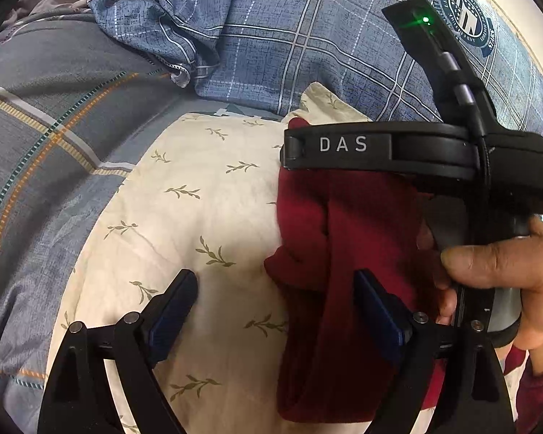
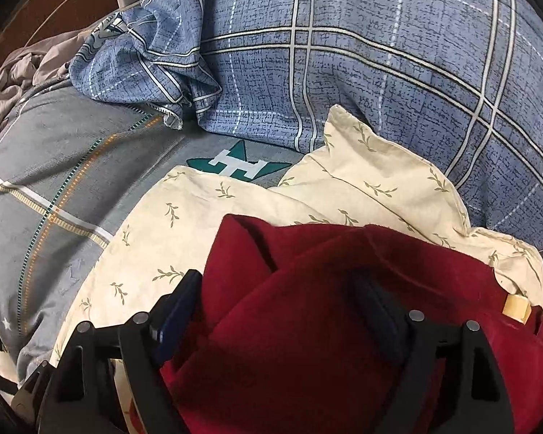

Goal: Fold small clothes

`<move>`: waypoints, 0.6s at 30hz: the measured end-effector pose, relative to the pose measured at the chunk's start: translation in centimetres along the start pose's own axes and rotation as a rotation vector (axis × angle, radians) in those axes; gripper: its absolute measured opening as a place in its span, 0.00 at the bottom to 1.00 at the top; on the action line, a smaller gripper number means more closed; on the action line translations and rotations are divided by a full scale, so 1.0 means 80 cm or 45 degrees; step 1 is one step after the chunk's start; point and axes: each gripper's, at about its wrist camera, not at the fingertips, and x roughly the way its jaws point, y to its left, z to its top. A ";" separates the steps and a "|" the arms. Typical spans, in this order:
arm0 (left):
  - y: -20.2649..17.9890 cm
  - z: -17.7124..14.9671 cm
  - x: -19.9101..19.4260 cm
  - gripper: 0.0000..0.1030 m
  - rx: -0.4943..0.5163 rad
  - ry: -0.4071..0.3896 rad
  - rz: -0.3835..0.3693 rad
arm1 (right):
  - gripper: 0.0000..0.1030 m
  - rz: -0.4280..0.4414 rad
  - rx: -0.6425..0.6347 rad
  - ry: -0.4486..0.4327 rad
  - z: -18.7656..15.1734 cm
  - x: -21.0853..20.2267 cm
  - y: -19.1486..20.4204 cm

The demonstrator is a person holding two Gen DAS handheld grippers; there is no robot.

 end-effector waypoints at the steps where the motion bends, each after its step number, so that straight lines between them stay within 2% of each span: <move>1: 0.000 0.000 0.000 0.87 0.000 -0.001 0.001 | 0.77 -0.010 -0.002 -0.009 -0.001 -0.002 0.000; 4: 0.000 0.001 0.000 0.87 -0.004 -0.003 -0.002 | 0.61 -0.018 -0.002 -0.044 -0.008 -0.014 -0.005; 6: 0.001 0.002 0.001 0.87 -0.009 -0.007 -0.006 | 0.45 0.016 -0.001 -0.077 -0.011 -0.021 -0.006; 9: 0.001 0.002 0.001 0.87 -0.018 -0.018 -0.018 | 0.31 0.077 0.016 -0.114 -0.018 -0.035 -0.008; 12: 0.004 0.005 0.000 0.86 -0.039 -0.034 -0.045 | 0.24 0.140 0.071 -0.136 -0.021 -0.047 -0.016; 18: 0.008 0.007 0.001 0.85 -0.053 -0.059 -0.096 | 0.19 0.290 0.209 -0.138 -0.021 -0.064 -0.044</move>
